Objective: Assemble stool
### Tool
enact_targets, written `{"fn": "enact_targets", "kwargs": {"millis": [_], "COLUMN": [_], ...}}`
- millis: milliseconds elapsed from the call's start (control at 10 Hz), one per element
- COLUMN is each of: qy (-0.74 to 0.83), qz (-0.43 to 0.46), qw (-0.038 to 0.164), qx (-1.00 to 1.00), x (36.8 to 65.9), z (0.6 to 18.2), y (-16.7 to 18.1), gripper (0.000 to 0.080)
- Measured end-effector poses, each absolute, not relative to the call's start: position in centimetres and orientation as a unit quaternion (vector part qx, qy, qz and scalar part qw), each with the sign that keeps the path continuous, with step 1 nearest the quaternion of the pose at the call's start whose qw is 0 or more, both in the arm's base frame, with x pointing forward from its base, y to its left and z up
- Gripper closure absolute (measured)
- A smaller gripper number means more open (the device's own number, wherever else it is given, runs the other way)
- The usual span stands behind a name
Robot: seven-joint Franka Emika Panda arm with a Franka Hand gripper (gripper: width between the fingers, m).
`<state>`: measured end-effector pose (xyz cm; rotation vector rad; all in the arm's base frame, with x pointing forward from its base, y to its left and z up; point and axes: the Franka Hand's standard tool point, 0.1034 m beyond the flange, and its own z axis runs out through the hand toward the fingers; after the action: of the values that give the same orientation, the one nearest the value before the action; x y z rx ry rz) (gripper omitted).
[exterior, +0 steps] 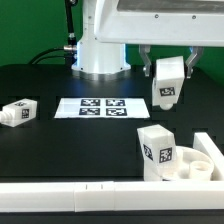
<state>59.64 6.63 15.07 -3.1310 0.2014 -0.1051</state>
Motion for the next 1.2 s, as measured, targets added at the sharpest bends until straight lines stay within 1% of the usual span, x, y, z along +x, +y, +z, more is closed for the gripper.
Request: {"fn": "enact_targets", "kwargs": {"millis": [100,200,300,400,500,600,800,900,1100,1200], "qy": [0.061,0.035,0.022,0.0,-0.027,-0.029,-0.036,-0.058,-0.11,-0.127], "qz": [-0.073,-0.12,-0.134,-0.168,-0.186,-0.226,-0.224,-0.226,-0.234,-0.246], "qw": [0.0,-0.012,-0.016,-0.022,-0.029,-0.019,-0.021,-0.028,-0.054,-0.062], "qx": [-0.995,-0.992,-0.991,-0.985,-0.982,-0.973,-0.974,-0.972,-0.964,-0.959], "x": [59.7,60.2,60.8,62.1,62.4,62.6,62.2,61.7,61.9,62.1], "z": [14.9,14.4,14.1,14.2,14.0,14.1,13.5,12.4,11.7,11.4], "y": [7.1,8.4,8.9,9.5,10.8,11.3,11.5,12.6,12.8,12.3], "gripper": [0.0476,0.0476,0.0476,0.0476,0.0476,0.0476,0.0476,0.0476,0.0476,0.0476]}}
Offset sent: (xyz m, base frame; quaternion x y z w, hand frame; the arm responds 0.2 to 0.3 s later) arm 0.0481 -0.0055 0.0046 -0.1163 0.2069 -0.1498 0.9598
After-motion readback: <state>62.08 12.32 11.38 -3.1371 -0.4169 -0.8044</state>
